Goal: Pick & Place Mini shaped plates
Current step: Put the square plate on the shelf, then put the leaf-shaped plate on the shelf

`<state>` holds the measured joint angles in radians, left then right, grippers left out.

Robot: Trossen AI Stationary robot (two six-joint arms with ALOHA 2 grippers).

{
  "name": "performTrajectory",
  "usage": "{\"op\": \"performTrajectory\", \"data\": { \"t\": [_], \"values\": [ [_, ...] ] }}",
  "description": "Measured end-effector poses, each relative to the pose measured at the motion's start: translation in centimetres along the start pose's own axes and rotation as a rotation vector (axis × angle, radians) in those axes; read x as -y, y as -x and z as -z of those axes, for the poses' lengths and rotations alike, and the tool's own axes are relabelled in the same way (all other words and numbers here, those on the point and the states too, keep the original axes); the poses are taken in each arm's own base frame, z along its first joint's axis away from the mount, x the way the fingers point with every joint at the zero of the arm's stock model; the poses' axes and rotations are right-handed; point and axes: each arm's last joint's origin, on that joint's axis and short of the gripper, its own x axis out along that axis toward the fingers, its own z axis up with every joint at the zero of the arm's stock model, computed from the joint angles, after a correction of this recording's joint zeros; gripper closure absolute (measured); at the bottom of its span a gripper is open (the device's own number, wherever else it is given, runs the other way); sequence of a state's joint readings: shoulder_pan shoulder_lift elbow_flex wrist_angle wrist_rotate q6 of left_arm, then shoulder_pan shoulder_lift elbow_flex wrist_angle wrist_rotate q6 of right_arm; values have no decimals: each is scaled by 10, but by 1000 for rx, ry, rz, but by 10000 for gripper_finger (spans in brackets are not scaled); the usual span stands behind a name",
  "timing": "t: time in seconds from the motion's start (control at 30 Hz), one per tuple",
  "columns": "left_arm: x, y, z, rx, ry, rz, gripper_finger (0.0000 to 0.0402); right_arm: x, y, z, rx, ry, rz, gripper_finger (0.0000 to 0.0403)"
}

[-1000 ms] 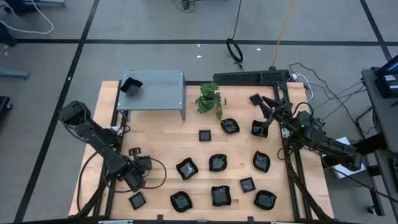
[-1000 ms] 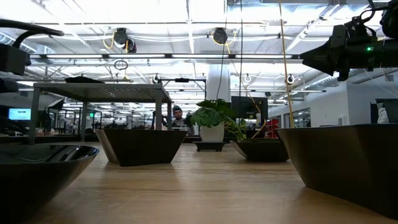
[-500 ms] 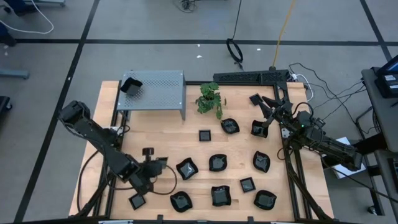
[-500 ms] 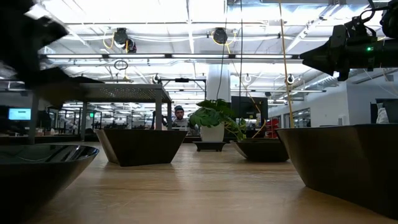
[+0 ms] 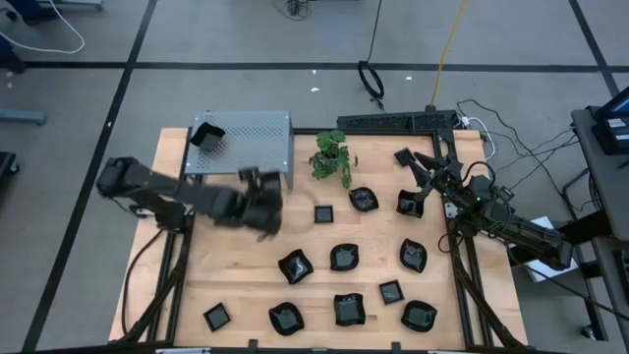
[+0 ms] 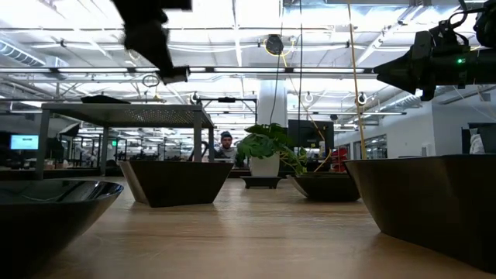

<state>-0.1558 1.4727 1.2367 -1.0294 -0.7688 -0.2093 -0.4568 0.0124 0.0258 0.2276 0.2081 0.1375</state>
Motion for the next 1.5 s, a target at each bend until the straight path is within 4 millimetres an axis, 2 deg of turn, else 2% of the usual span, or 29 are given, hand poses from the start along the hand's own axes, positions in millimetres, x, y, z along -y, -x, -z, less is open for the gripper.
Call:
{"op": "performTrajectory", "data": {
  "t": [0.13, 0.3, 0.43, 0.57, 0.77, 1.0, 1.2, 1.37, 1.5],
  "values": [
    [-48, -36, -3, -126, 67, -16, 389, 0, 0, 0, 0, 0, 0, 250],
    [-94, -72, 11, -260, 235, 71, 394, 0, 0, 0, 0, 0, 0, 250],
    [-116, -85, 23, -336, 330, 46, 387, 0, 0, 0, 0, 0, 0, 250],
    [-129, -91, 33, -393, 394, 23, 397, 0, 0, 0, 0, 0, 0, 250],
    [-136, -94, 41, -445, 410, 17, 379, 0, 0, 0, 0, 0, 0, 250],
    [-137, -94, 41, -448, 476, 1, 378, 0, 0, 0, 0, 0, 0, 250],
    [-132, -92, 36, -418, 467, 8, 312, 0, 0, 0, 0, 0, 0, 250],
    [-124, -71, 28, -333, 383, 43, 253, 0, 0, 0, 0, 0, 0, 250],
    [-119, -39, 17, -209, 391, 96, 228, 0, 0, 0, 0, 0, 0, 250]
  ]
}}
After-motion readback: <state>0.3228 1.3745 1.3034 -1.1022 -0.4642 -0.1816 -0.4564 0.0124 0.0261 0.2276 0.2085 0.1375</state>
